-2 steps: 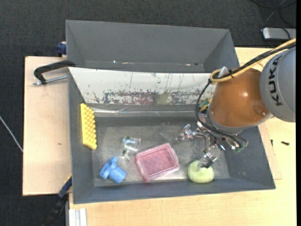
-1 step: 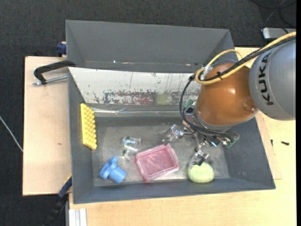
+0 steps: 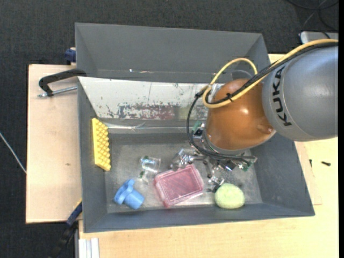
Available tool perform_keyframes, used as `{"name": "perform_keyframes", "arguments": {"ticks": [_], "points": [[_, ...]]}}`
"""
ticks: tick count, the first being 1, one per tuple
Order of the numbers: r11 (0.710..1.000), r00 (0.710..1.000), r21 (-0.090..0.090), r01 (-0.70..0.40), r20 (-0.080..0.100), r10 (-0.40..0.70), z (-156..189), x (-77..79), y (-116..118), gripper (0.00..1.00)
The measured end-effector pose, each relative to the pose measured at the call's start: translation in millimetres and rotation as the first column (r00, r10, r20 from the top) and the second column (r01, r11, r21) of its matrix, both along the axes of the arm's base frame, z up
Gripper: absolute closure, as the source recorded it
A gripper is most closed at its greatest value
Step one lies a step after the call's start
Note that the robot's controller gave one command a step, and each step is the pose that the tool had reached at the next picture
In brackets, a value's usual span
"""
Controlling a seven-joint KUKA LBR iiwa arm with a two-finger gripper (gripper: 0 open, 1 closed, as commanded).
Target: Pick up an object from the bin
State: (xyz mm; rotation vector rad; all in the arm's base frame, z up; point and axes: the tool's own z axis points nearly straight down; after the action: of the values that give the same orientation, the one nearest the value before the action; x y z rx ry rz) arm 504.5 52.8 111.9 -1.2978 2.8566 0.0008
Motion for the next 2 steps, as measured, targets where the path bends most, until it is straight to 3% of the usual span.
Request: {"name": "perform_keyframes", "arguments": {"ticks": [1,2], "points": [[0.999,0.999,-0.001,-0.051,-0.002,0.051,-0.8,-6.2,-11.8,1.00],[0.999,0.999,-0.001,-0.051,-0.001,0.051,-0.8,-6.2,-11.8,1.00]]}}
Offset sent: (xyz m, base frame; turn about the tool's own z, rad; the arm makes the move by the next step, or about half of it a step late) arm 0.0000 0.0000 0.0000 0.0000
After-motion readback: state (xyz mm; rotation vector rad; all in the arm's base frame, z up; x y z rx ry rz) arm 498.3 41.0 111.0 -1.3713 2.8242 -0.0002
